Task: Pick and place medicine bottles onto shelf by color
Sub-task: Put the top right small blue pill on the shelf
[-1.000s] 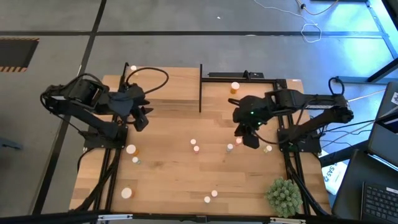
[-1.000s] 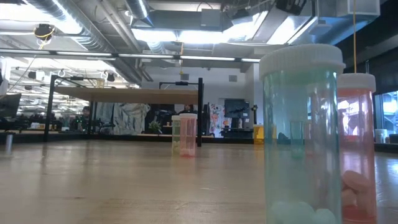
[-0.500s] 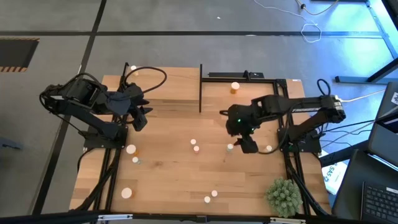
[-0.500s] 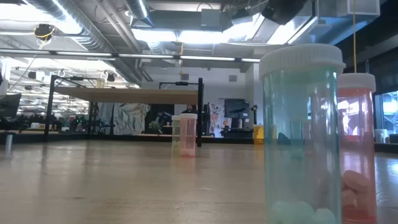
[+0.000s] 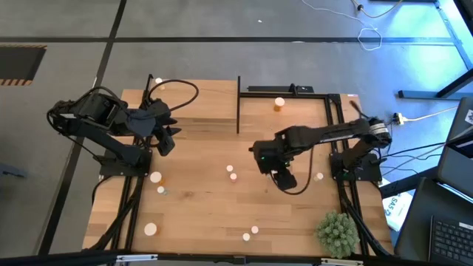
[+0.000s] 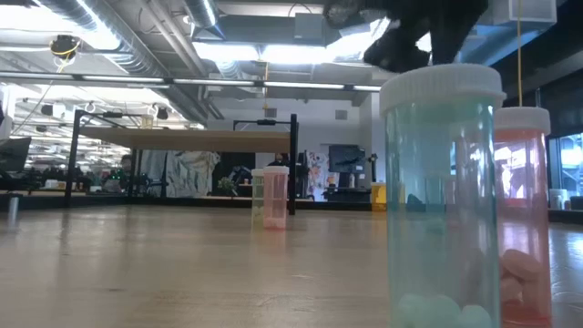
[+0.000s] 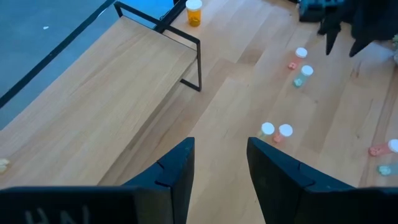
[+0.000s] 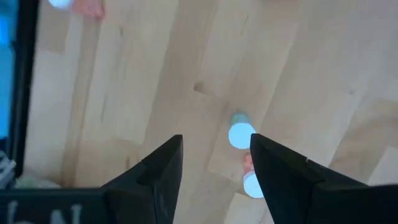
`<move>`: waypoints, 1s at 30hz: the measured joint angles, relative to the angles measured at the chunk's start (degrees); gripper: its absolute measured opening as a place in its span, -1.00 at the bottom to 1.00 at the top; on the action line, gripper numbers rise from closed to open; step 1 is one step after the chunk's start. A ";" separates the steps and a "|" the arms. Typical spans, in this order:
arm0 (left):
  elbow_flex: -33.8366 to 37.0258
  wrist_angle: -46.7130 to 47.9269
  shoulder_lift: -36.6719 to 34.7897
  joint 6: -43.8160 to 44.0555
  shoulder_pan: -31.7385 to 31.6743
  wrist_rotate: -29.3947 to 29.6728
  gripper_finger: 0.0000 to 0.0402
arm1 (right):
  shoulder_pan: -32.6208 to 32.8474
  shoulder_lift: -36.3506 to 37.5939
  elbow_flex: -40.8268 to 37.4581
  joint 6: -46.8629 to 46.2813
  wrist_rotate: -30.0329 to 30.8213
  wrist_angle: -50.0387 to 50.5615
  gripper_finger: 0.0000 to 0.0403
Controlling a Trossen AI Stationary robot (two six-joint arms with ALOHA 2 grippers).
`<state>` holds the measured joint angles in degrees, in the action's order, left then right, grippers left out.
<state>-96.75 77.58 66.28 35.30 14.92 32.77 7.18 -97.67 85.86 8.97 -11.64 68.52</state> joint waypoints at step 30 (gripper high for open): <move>0.04 -0.47 0.02 -1.15 0.00 -0.06 -0.30 | -1.81 -3.69 -11.04 4.22 4.46 -9.64 -0.06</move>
<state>-96.71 77.11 66.30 34.15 14.92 32.71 5.37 -101.36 74.82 13.19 -7.18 58.88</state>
